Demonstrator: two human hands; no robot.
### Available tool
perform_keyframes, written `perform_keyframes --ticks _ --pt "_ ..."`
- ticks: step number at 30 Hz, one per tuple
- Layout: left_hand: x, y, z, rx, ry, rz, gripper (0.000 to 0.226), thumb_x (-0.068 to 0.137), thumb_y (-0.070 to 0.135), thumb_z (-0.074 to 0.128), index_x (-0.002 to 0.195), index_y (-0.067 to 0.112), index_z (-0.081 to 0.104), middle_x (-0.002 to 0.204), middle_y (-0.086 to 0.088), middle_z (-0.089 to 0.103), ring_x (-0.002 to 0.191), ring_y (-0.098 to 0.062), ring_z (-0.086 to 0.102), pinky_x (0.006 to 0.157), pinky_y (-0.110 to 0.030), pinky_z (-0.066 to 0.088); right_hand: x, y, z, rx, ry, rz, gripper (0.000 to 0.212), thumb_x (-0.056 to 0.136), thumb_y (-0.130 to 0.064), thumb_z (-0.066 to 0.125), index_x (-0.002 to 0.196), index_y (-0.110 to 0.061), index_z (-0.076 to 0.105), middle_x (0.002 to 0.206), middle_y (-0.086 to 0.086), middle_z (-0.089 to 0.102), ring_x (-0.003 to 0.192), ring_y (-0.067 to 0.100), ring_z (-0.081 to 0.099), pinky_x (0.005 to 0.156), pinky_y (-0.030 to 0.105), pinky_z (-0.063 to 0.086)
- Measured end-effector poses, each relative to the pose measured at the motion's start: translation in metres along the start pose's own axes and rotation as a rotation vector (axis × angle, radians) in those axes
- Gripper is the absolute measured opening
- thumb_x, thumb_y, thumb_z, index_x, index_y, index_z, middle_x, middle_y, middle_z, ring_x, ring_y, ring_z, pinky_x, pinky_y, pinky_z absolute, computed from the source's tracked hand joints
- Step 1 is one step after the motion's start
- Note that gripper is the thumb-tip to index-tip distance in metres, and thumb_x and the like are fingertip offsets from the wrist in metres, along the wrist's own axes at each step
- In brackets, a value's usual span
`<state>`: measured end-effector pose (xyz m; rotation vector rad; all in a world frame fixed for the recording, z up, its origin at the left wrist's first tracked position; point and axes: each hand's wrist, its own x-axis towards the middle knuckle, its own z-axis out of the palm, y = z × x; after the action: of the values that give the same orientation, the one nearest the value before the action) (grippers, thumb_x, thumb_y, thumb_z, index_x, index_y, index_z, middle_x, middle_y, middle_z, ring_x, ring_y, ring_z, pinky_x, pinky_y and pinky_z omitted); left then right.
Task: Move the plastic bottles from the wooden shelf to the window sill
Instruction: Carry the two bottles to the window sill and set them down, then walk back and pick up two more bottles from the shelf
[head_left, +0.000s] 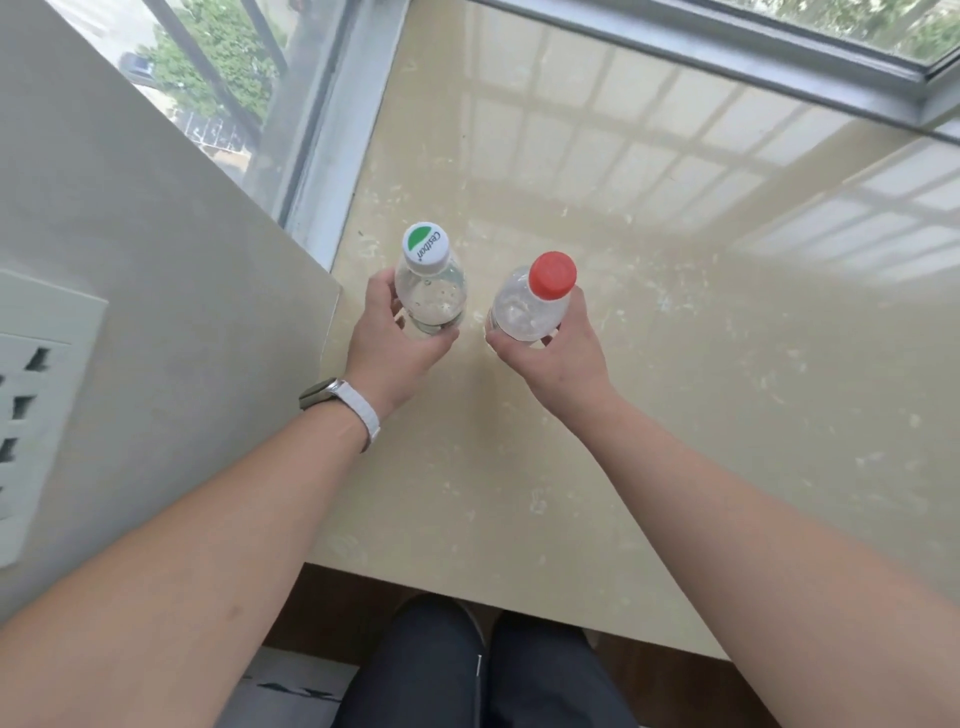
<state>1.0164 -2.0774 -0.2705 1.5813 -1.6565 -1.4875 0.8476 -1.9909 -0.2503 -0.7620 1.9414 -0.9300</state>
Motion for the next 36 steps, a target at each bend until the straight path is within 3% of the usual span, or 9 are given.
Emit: perform_keyframes --ticks 4,8,13,16,19,22,26,29,36 --pt "-0.009 0.008 -0.01 -0.009 -0.023 -0.055 0.088 0.077 0.024 0.083 0.147 0.027 0.03 0.146 0.012 0.047 0.137 -0.004 0.042 0.11 -0.028 0.032 -0.006 -0.005 -0.009 -0.065 -0.037 0.017 0.078 0.075 -0.046 0.08 0.138 -0.035 0.035 0.129 -0.019 0.053 0.115 -0.002 0.051 0.092 0.022 0.04" --pt "-0.034 0.027 -0.028 -0.012 0.01 -0.041 0.089 0.08 0.021 0.083 0.149 0.029 0.027 0.152 0.002 0.04 0.139 -0.009 0.039 0.114 -0.029 0.028 -0.02 -0.021 -0.03 -0.156 -0.087 0.017 0.097 0.073 -0.055 0.078 0.149 -0.036 0.021 0.152 -0.014 0.037 0.138 0.006 0.036 0.106 0.031 0.036" --pt "-0.076 0.049 -0.047 0.143 -0.024 -0.041 0.081 0.087 0.026 0.075 0.152 0.022 0.029 0.156 -0.003 0.038 0.143 -0.011 0.035 0.117 -0.033 0.03 -0.057 -0.059 -0.065 -0.338 -0.106 -0.014 0.078 0.088 -0.05 0.063 0.152 -0.028 0.025 0.158 -0.01 0.028 0.144 0.009 0.027 0.112 0.027 0.024" --pt "-0.099 0.069 -0.06 0.368 -0.106 0.02 0.073 0.091 0.036 0.067 0.153 0.019 0.031 0.155 -0.002 0.037 0.144 -0.017 0.034 0.115 -0.032 0.029 -0.086 -0.083 -0.088 -0.468 -0.083 -0.063 0.065 0.093 -0.045 0.056 0.15 -0.026 0.031 0.156 -0.008 0.032 0.143 0.013 0.028 0.113 0.029 0.023" --pt "-0.12 0.095 -0.074 0.554 -0.164 0.156 0.058 0.095 0.041 0.057 0.146 0.017 0.043 0.148 -0.004 0.047 0.138 -0.021 0.041 0.11 -0.035 0.033 -0.122 -0.103 -0.111 -0.588 -0.031 -0.114 0.058 0.096 -0.044 0.052 0.148 -0.025 0.037 0.155 -0.007 0.034 0.143 0.014 0.027 0.112 0.028 0.022" --pt "-0.131 0.123 -0.077 0.657 -0.189 0.422 0.057 0.089 0.047 0.045 0.13 0.011 0.061 0.135 -0.011 0.06 0.126 -0.031 0.055 0.105 -0.042 0.043 -0.156 -0.117 -0.132 -0.698 0.043 -0.162 0.057 0.096 -0.044 0.05 0.148 -0.024 0.04 0.156 -0.004 0.035 0.143 0.013 0.024 0.114 0.027 0.02" --pt "-0.142 0.17 -0.062 0.71 -0.146 0.755 0.041 0.086 0.035 0.052 0.114 0.009 0.068 0.118 -0.013 0.067 0.107 -0.033 0.063 0.089 -0.043 0.05 -0.195 -0.124 -0.161 -0.845 0.095 -0.149 0.062 0.094 -0.053 0.038 0.149 -0.025 0.039 0.156 0.0 0.037 0.142 0.019 0.028 0.113 0.032 0.022" --pt "-0.153 0.204 -0.037 0.782 -0.2 0.901 0.042 0.086 0.036 0.051 0.116 0.012 0.069 0.12 -0.012 0.068 0.115 -0.033 0.06 0.094 -0.047 0.049 -0.221 -0.126 -0.187 -0.915 0.163 -0.144 0.079 0.082 -0.062 0.016 0.147 -0.025 0.042 0.153 0.001 0.04 0.139 0.022 0.033 0.109 0.037 0.029" --pt "-0.195 0.265 0.042 0.917 -0.348 1.048 0.052 0.088 0.046 0.044 0.126 0.018 0.064 0.132 -0.011 0.063 0.128 -0.035 0.054 0.106 -0.053 0.039 -0.281 -0.105 -0.263 -0.891 0.354 -0.078 0.077 0.082 -0.062 0.016 0.142 -0.025 0.047 0.149 0.001 0.044 0.137 0.022 0.034 0.107 0.038 0.03"
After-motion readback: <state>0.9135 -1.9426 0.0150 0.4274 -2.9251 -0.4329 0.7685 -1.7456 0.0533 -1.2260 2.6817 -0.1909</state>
